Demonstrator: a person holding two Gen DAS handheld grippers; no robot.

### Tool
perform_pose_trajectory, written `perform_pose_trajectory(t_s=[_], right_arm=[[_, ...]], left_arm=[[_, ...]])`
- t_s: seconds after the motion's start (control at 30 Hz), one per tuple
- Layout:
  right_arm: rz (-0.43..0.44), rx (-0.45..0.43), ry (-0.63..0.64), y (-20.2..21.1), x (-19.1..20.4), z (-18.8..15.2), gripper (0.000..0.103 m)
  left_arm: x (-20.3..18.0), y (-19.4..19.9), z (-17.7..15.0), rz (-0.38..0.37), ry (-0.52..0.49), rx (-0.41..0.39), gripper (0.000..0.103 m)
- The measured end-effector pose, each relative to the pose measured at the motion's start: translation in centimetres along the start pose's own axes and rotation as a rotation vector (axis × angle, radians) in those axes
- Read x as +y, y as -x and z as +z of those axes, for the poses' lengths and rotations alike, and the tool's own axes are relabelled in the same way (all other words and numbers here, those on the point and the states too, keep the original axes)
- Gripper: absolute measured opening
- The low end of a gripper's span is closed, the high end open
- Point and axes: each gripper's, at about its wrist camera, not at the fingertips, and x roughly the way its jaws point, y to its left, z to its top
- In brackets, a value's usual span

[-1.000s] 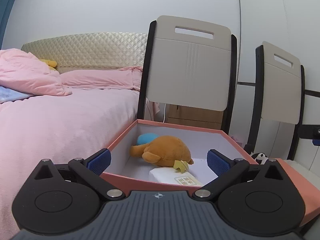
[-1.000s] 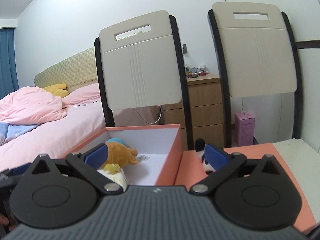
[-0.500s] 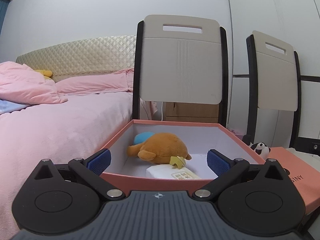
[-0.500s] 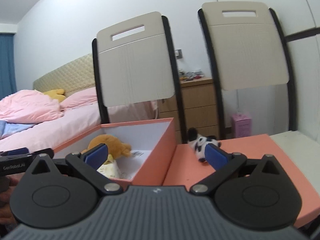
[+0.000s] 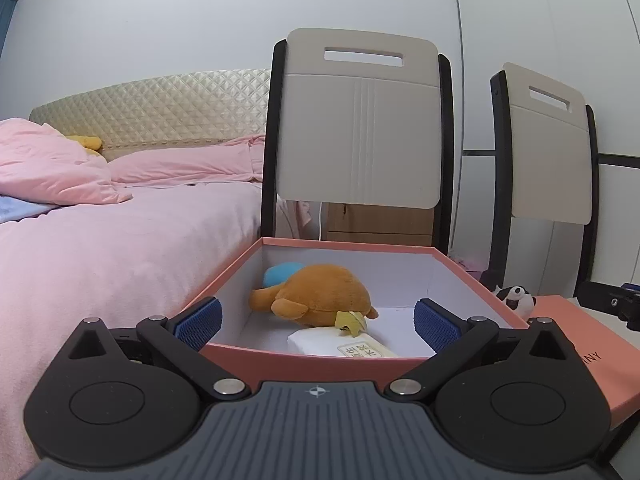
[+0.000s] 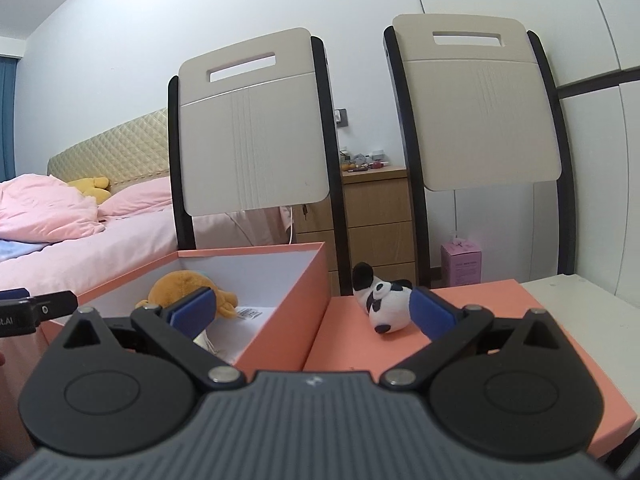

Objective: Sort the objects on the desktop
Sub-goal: 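Move the right gripper back toward the panda plush on the lid, then close the right gripper around the black-and-white panda plush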

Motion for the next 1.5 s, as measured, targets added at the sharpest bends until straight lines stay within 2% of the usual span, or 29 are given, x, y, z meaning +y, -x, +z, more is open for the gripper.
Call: perform_pose_trajectory(t_s=[0.2, 0.33, 0.5, 0.77, 1.13, 1.4, 1.5], right_arm=[[0.004, 0.006, -0.003, 0.2, 0.2, 0.0, 0.103], [0.03, 0.066, -0.064, 0.0, -0.3, 0.1, 0.103], [0.008, 0.114, -0.046, -0.3, -0.2, 0.1, 0.103], [-0.004, 0.113, -0.074, -1.3, -1.9, 2.2, 0.103], [-0.032, 0.167, -0.015, -9.0, -6.3, 5.1, 0.103], [-0.079, 0.214, -0.016, -15.3, -9.7, 4.4, 0.103], [-0.056, 0.256, -0.028, -17.0, -9.9, 3.9, 0.103]], left_arm=[[-0.2, 0.1, 0.0, -0.004, 0.002, 0.0, 0.103], [-0.3, 0.1, 0.0, -0.006, -0.001, 0.001, 0.103], [-0.3, 0.0, 0.0, -0.01, 0.001, 0.003, 0.103], [-0.3, 0.2, 0.1, -0.016, 0.005, 0.0, 0.103], [-0.5, 0.2, 0.2, -0.021, 0.007, 0.002, 0.103], [-0.6, -0.1, 0.0, -0.022, 0.009, 0.015, 0.103], [-0.6, -0.3, 0.0, -0.022, 0.01, 0.021, 0.103]])
